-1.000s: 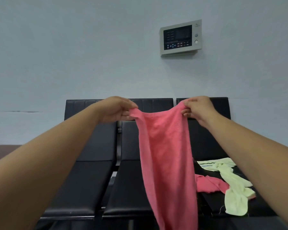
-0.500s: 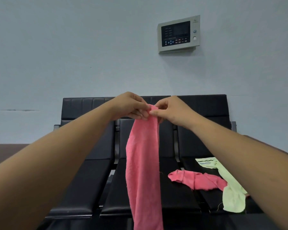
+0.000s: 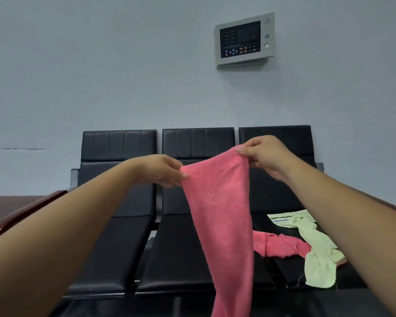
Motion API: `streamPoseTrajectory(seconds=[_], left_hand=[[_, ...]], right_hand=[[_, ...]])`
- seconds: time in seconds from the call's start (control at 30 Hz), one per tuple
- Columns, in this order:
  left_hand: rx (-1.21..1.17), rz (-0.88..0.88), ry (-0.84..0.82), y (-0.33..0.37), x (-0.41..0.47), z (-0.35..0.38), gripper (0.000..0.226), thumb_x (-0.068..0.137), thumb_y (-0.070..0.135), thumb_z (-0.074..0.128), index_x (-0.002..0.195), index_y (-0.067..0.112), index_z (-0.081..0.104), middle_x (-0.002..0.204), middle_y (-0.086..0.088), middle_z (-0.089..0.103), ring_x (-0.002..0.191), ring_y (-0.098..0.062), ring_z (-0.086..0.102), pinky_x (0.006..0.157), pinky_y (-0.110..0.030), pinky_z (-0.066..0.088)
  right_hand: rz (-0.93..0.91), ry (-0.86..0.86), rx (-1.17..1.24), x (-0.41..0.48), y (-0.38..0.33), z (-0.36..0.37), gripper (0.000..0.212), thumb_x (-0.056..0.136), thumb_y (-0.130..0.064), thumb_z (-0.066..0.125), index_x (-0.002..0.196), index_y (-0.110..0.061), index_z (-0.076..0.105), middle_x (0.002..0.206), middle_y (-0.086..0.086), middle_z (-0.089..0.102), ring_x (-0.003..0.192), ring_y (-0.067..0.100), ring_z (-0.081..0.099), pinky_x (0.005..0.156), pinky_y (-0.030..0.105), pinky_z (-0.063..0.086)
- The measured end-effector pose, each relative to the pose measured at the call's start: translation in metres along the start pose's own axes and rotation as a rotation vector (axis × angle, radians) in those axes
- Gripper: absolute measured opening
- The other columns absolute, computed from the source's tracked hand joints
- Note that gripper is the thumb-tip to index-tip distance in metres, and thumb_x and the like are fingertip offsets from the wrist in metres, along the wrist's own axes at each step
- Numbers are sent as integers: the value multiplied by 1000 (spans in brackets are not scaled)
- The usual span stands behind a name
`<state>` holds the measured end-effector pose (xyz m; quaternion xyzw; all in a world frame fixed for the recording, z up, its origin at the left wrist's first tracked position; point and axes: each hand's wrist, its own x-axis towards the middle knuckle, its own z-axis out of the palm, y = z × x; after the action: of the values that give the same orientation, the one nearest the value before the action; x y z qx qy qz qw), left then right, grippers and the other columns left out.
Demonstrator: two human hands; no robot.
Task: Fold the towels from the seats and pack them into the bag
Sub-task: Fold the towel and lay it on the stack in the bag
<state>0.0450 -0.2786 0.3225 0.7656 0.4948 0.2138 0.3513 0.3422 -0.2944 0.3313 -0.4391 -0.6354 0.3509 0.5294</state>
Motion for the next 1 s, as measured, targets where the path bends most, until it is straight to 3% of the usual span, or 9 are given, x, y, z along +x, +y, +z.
streamPoseTrajectory(seconds=[0.1, 0.17, 0.27, 0.37, 0.53, 0.7, 0.87, 0.93, 1.0], left_hand=[[-430, 199, 120, 14, 3, 2, 10, 100, 7, 56, 99, 3, 66, 94, -7, 74, 92, -17, 72, 85, -27, 59], [-533, 260, 203, 26, 5, 2, 9, 100, 5, 56, 95, 8, 64, 80, -1, 71, 75, -11, 70, 73, -26, 59], [-396, 178, 436, 31, 13, 6, 8, 97, 11, 66, 104, 12, 65, 85, 2, 67, 73, -9, 67, 71, -30, 58], [-299, 131, 566, 23, 22, 14, 5, 96, 15, 68, 99, 12, 70, 89, 0, 68, 77, -10, 66, 62, -20, 56], [-319, 180, 497, 14, 21, 29, 8, 96, 16, 67, 93, 11, 72, 74, 4, 70, 65, -5, 68, 60, -20, 55], [-303, 215, 377, 25, 23, 46, 13, 94, 13, 70, 100, 2, 72, 83, -7, 76, 75, -13, 73, 67, -27, 60], [-384, 238, 440, 15, 31, 58, 32, 90, 29, 76, 110, 6, 69, 102, -13, 76, 89, -21, 74, 77, -34, 62], [-434, 178, 321, 0, 32, 67, 57, 82, 47, 78, 121, 9, 62, 112, -10, 75, 98, -21, 73, 89, -41, 59], [-407, 103, 106, -23, 35, 85, 58, 81, 45, 77, 125, 10, 62, 116, -6, 74, 107, -22, 72, 97, -43, 55]], right_hand=[[-28, 89, 72, 1, 4, -7, 6, 89, -6, 74, 90, -6, 68, 95, 11, 74, 83, 20, 72, 67, 26, 59], [-87, 155, 208, 6, 4, -11, 14, 89, -5, 74, 100, -9, 66, 97, 8, 72, 86, 19, 71, 71, 29, 60], [-103, 190, 55, 16, 11, -8, 30, 89, -7, 74, 119, -9, 67, 102, 7, 72, 88, 14, 68, 75, 25, 57], [-92, 185, -150, 19, 25, 0, 18, 89, -11, 75, 107, -12, 76, 103, 2, 74, 96, 11, 67, 82, 23, 53], [-96, -39, 81, 10, 36, 9, 12, 88, -10, 76, 96, -17, 80, 100, 4, 78, 98, 15, 72, 94, 34, 55], [57, -366, 75, -1, 41, 40, 13, 91, -10, 72, 103, -10, 75, 101, 10, 77, 95, 23, 74, 83, 36, 59], [82, -245, 121, 0, 39, 52, 15, 92, -7, 70, 105, -2, 74, 100, 14, 77, 95, 27, 75, 82, 39, 62], [97, -181, 249, 4, 39, 49, 14, 94, -6, 68, 106, -1, 73, 96, 14, 77, 92, 28, 76, 80, 40, 62], [121, -119, 376, 11, 41, 45, 16, 95, -6, 66, 108, -1, 72, 94, 13, 77, 88, 26, 75, 80, 40, 61]])
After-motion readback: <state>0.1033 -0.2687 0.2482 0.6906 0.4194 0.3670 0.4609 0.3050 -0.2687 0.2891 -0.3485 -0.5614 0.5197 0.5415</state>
